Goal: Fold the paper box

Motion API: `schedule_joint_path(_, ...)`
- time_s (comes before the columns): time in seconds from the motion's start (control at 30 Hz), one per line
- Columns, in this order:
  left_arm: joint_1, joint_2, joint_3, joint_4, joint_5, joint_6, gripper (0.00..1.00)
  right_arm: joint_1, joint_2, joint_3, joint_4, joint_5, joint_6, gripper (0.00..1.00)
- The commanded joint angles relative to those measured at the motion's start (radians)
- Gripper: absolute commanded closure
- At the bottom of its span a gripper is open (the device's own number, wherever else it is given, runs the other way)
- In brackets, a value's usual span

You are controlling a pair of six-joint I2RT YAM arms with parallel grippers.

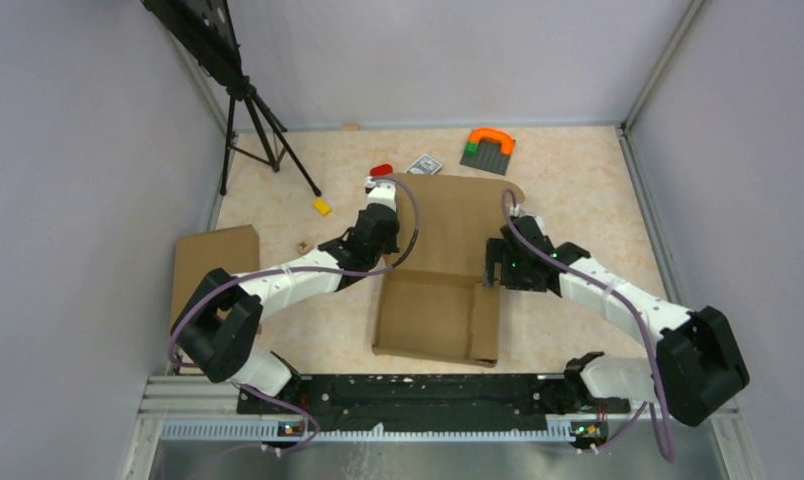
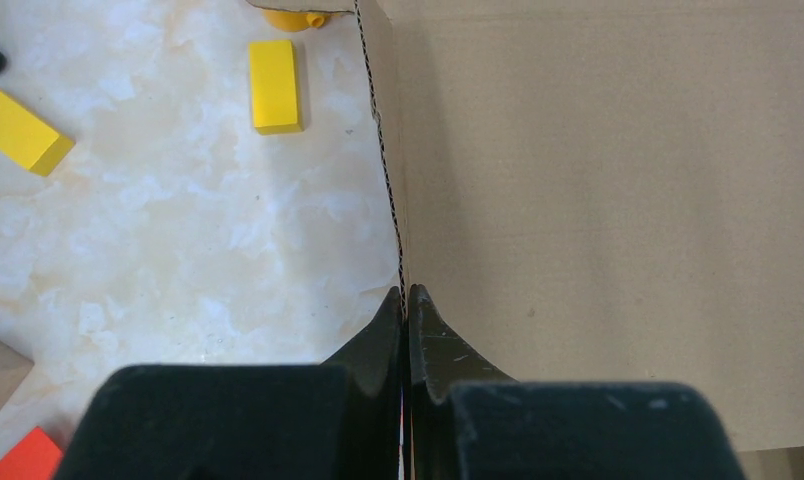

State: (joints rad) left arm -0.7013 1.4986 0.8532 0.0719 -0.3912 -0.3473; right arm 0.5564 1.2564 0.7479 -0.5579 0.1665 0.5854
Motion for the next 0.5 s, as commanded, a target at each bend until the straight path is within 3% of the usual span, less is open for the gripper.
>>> schedule_joint_path(0.0,-0.003,-0.052,-0.019,0.036,-0.037,0.020,1.00,-0.016,-0.129,0.031,0.012,-0.021,-0.024,0.10)
schedule_joint_path(0.17,-0.003,-0.059,-0.025,0.032,-0.045,0.020,1.00,-0.107,-0.150,0.069,-0.005,-0.057,-0.078,0.04)
schedule_joint_path(0.47,-0.003,-0.072,-0.032,0.034,-0.045,0.010,1.00,-0.303,-0.067,0.081,0.140,-0.199,-0.055,0.06)
